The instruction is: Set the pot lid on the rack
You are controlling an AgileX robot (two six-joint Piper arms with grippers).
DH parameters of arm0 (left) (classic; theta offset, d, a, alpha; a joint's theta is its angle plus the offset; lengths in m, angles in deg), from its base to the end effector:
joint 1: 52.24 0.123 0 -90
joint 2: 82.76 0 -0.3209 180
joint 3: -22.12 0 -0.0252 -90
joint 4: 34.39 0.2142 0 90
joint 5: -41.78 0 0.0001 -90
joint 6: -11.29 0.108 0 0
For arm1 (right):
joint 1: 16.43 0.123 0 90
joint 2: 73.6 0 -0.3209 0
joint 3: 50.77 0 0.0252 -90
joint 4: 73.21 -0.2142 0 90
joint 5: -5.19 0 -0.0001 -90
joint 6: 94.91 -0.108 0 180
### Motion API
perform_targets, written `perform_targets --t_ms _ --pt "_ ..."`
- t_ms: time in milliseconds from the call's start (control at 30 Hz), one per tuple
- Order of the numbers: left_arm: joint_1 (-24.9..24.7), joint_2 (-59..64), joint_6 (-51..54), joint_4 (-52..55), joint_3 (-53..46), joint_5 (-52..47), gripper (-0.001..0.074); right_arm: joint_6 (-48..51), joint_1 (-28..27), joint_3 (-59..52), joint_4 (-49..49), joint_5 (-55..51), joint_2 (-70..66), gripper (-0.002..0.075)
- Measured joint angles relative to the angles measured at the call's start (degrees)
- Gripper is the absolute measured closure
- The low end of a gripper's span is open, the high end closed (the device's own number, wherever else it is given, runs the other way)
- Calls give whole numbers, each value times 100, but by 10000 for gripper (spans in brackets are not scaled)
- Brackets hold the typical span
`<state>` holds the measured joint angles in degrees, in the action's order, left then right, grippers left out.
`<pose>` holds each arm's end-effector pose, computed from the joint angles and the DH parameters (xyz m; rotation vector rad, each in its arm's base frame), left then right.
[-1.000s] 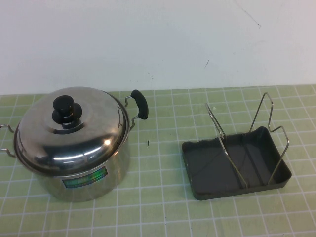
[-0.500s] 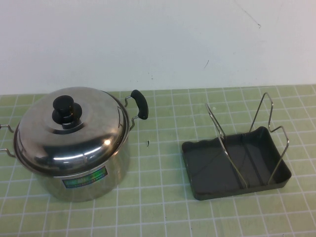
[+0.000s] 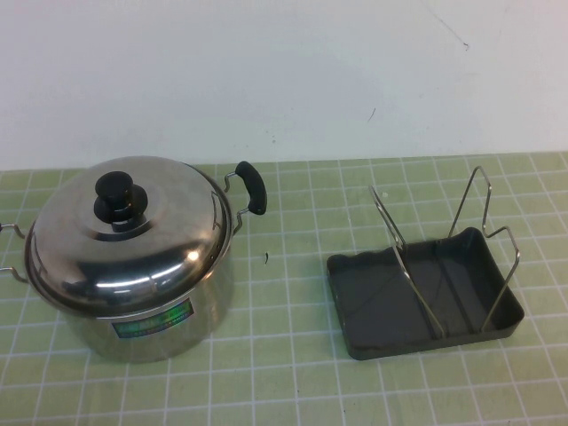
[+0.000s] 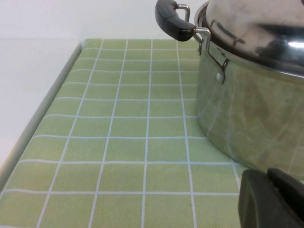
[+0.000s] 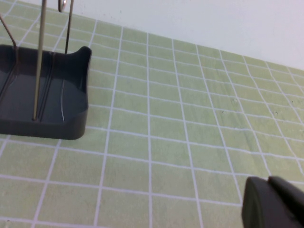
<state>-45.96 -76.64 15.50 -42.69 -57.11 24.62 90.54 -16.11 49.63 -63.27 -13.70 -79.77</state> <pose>-0.0017 -0.0048 0.1765 -0.1252 1.7816 -0.0060 -0.0028 -0.0061 0.1715 -0.2021 1.8165 -0.2301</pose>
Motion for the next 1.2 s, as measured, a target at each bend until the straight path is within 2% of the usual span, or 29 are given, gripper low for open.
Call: perform_targets --t_ms 267,333,467,500,600,667,800,900,1033,1100,1200 --pt "-10 0 -123 -234 0 103 737 0 0 0 0 0 0 727" --pt "-10 0 -642 -1149 0 266 737 0 0 0 0 -10 0 727" --pt "-10 0 -1898 -3991 0 838 737 0 0 0 0 -10 0 727" --pt "-10 0 -1995 -4425 0 964 737 0 0 0 0 -10 0 727" --pt "-10 0 -1773 -5185 0 1506 737 0 0 0 0 -10 0 727" --pt "-10 0 -1095 -5410 0 1798 737 0 0 0 0 -10 0 727" --pt "-10 0 -332 -5591 0 1810 737 0 0 0 0 -10 0 727" --pt "-10 0 500 -5320 50 1370 737 0 0 0 0 -10 0 727" --pt "-10 144 2314 -4743 763 692 737 0 0 0 0 -10 0 727" --pt "-10 393 2844 -4288 1181 659 737 0 0 0 0 -10 0 727" --pt "-12 954 2500 -2832 1529 718 727 0 0 0 0 -10 0 727"
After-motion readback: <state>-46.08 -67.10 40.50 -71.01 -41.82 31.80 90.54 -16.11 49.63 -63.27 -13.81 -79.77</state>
